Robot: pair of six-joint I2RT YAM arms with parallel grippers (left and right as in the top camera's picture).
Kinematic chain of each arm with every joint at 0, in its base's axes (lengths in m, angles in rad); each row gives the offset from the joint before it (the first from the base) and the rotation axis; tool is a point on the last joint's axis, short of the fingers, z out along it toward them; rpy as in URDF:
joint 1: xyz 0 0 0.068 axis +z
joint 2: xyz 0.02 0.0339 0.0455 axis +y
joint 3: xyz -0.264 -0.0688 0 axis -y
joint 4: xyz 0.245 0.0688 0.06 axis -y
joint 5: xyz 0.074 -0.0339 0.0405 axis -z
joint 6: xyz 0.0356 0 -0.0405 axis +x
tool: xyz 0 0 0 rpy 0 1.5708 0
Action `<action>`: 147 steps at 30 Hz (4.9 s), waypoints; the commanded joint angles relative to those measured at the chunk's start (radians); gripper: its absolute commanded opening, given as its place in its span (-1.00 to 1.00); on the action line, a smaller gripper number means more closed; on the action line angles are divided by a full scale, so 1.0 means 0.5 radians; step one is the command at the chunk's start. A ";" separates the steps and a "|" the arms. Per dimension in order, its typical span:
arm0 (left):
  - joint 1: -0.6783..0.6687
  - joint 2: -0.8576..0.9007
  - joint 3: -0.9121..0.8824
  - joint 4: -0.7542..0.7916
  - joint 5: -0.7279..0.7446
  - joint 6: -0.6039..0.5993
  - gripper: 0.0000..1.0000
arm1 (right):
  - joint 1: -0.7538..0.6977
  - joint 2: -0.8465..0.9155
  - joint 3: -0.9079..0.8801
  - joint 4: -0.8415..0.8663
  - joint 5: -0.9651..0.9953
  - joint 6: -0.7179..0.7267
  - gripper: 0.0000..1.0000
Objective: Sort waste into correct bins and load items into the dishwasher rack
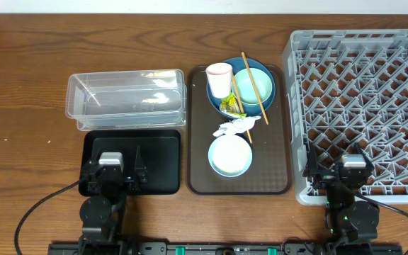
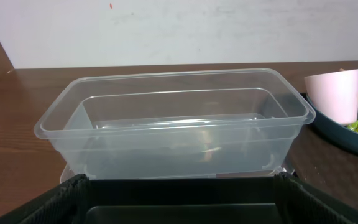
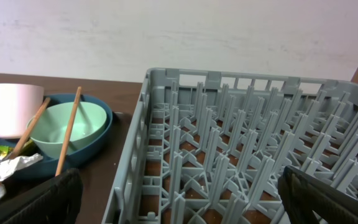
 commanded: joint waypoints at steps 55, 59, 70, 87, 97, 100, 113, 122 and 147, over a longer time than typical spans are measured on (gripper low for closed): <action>0.014 -0.014 -0.056 0.033 0.047 0.023 0.90 | -0.013 -0.008 -0.004 -0.007 0.021 0.026 0.98; 0.014 -0.014 0.031 -0.004 0.405 0.016 0.90 | -0.013 -0.008 -0.004 -0.007 0.020 0.027 0.99; 0.014 0.172 0.730 -0.515 0.658 -0.268 0.90 | -0.013 -0.008 -0.004 -0.007 0.021 0.027 0.98; 0.013 2.094 2.170 -1.910 1.572 -0.269 0.90 | -0.013 -0.008 -0.004 -0.007 0.021 0.026 0.98; -0.127 2.506 2.168 -1.862 1.718 -0.277 -0.02 | -0.014 -0.008 -0.004 -0.007 0.020 0.026 0.99; -0.288 2.495 2.168 -1.816 1.369 -0.462 -0.02 | -0.013 -0.008 -0.004 -0.007 0.021 0.026 0.99; -1.211 2.560 2.158 -1.164 0.117 -1.030 0.15 | -0.014 -0.008 -0.004 -0.007 0.021 0.026 0.99; -1.361 2.875 2.154 -0.890 -0.034 -1.041 0.40 | -0.014 -0.008 -0.004 -0.007 0.021 0.026 0.98; -1.361 3.526 2.153 -0.385 0.009 -1.091 0.44 | -0.014 -0.008 -0.004 -0.007 0.021 0.026 0.98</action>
